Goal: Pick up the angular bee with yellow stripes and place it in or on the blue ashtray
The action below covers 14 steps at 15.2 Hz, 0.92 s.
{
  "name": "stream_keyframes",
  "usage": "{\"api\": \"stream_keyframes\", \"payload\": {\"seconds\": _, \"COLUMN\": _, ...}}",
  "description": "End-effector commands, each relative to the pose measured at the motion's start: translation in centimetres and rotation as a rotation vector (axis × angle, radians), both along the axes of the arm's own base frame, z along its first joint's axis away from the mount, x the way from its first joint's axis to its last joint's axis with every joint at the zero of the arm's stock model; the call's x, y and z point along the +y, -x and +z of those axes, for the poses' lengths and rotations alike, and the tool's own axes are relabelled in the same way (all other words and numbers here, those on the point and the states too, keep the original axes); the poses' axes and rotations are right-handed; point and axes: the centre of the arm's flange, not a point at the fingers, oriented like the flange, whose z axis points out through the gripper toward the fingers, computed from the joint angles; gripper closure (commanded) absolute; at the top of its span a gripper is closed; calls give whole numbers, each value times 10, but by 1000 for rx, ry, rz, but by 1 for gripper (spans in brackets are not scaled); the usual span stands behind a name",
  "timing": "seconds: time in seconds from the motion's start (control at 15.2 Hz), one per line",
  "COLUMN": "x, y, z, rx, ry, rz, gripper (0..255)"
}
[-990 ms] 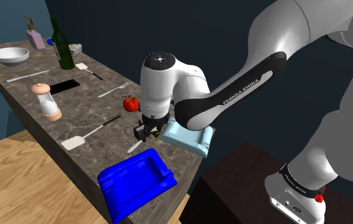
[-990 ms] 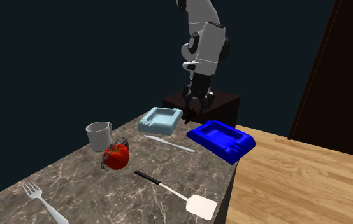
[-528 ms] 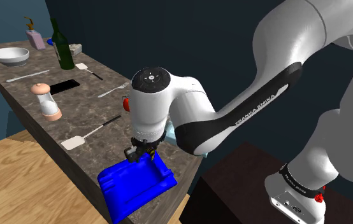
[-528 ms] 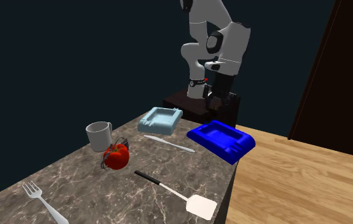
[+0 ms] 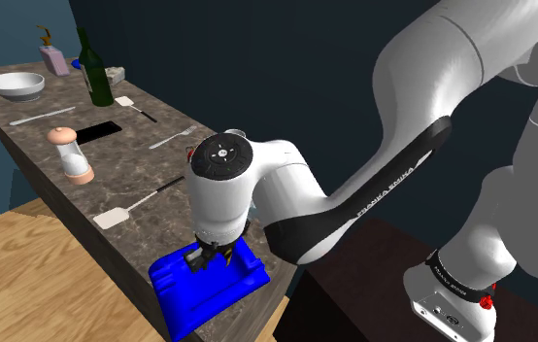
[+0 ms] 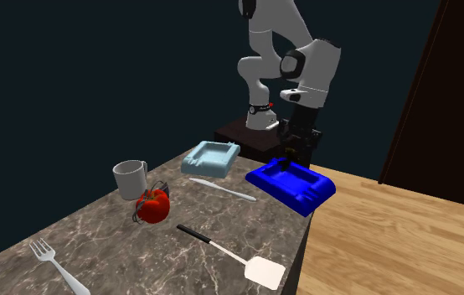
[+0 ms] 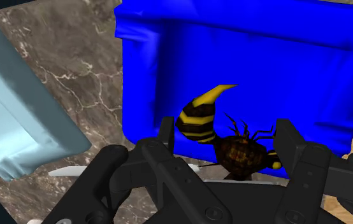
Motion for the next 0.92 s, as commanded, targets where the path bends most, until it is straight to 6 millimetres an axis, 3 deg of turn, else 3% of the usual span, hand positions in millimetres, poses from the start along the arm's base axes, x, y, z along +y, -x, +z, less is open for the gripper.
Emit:
{"api": "stream_keyframes", "payload": {"seconds": 0.0, "x": 0, "y": 1, "z": -11, "rx": 0, "ry": 0, "rz": 0, "gripper": 255}}
{"api": "stream_keyframes", "payload": {"seconds": 0.46, "x": 0, "y": 1, "z": -49, "rx": 0, "ry": 0, "rz": 0, "gripper": 255}}
{"api": "stream_keyframes", "payload": {"seconds": 0.86, "x": 0, "y": 1, "z": -49, "rx": 0, "ry": 0, "rz": 0, "gripper": 255}}
